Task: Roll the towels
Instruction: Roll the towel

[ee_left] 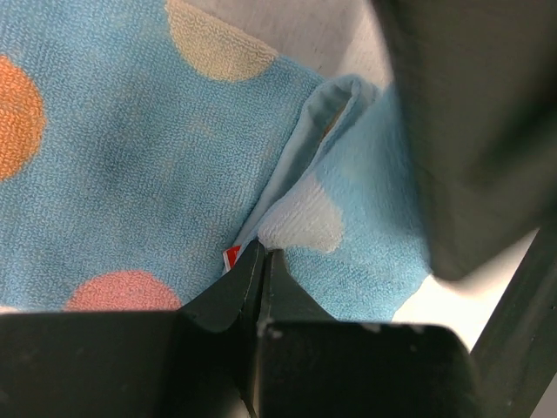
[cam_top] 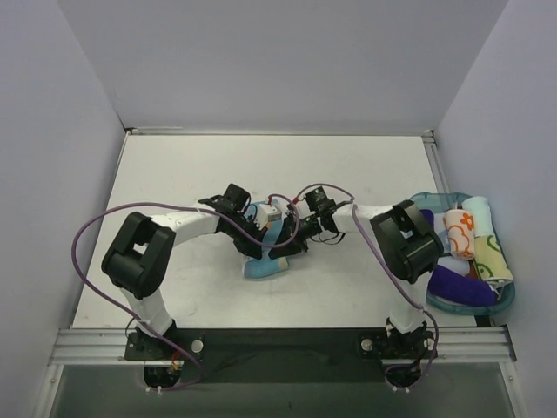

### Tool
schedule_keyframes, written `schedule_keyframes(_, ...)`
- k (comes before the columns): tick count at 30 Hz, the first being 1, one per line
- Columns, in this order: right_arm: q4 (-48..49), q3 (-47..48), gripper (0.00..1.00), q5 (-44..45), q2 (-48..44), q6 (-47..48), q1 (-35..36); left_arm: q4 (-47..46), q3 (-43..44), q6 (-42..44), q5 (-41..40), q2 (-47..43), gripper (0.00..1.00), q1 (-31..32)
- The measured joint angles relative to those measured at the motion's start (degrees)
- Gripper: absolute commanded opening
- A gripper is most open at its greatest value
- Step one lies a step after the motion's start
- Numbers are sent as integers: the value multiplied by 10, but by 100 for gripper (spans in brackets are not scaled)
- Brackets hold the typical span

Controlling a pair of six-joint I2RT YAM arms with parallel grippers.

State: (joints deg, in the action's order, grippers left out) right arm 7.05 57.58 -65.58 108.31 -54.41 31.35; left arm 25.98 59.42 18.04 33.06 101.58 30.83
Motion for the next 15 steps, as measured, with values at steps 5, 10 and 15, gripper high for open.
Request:
schedule_keyframes(5, -62, 10, 0, 56, 56, 49, -17, -2, -5, 4, 6, -2, 18, -11)
schedule_keyframes(10, -133, 43, 0, 117, 60, 124, -12, -1, -12, 13, 15, -12, 29, -39)
schedule_keyframes(15, -169, 65, 0, 147, 60, 158, 9, 1, -25, 30, 18, -32, 37, -86)
